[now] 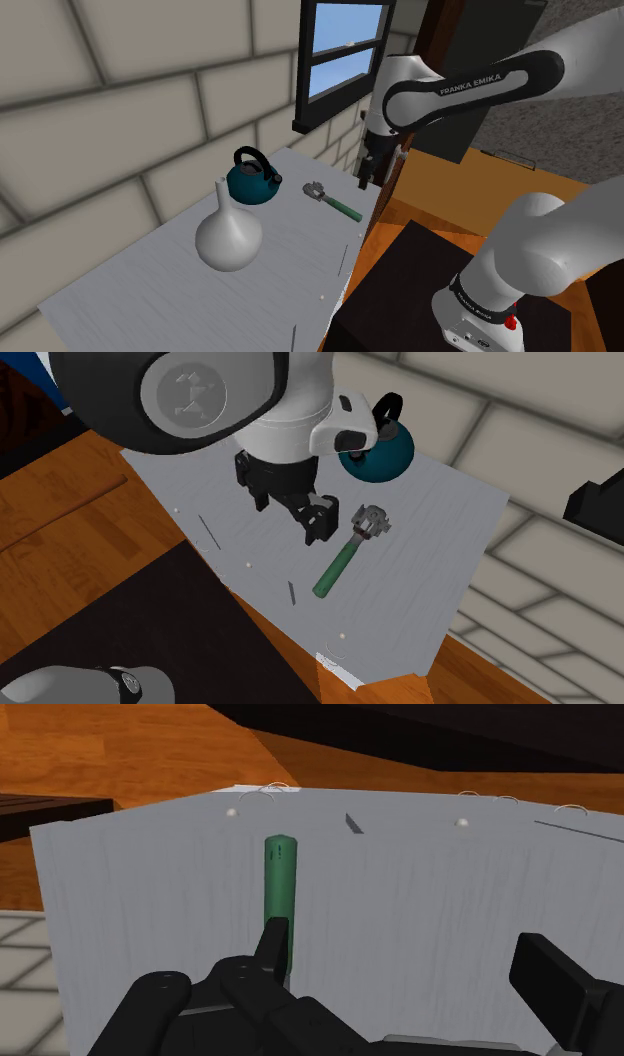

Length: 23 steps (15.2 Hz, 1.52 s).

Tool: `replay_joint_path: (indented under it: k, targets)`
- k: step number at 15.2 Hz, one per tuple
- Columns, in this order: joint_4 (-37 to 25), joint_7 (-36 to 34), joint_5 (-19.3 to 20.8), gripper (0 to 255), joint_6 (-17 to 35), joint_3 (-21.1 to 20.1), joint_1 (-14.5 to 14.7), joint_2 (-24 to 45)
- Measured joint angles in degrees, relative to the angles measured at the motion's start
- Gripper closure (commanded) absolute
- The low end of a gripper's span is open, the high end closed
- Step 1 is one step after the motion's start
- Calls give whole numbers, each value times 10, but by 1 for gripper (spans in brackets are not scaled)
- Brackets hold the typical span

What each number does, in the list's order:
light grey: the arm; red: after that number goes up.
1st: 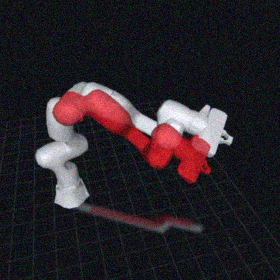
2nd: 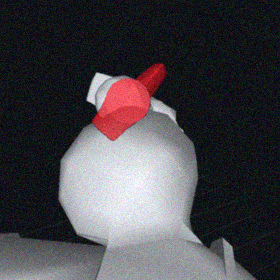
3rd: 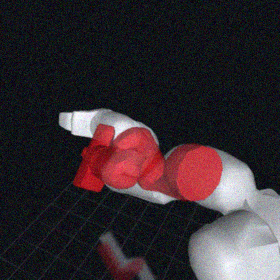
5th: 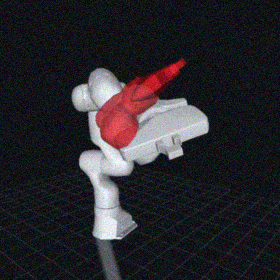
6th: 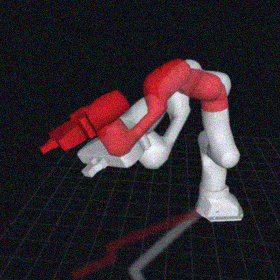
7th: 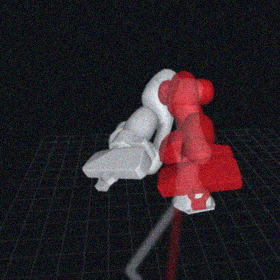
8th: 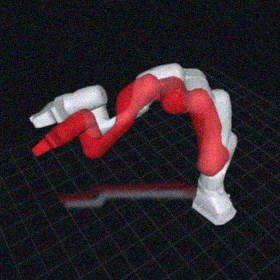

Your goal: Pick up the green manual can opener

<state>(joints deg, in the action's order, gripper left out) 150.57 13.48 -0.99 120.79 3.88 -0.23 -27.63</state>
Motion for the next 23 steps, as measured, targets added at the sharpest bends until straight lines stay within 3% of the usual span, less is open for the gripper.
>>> replay_joint_path:
  k: [8, 14, 17, 23]
  targets:
    - [-16, 43, -17, 0, 197, 22, 3, 180]
    - [-67, 96, -65, 0, 317, 27, 3, 327]
    - [-97, 122, -89, 0, 351, 23, -3, 383]
    - [-105, 141, -113, 0, 394, 10, -11, 433]
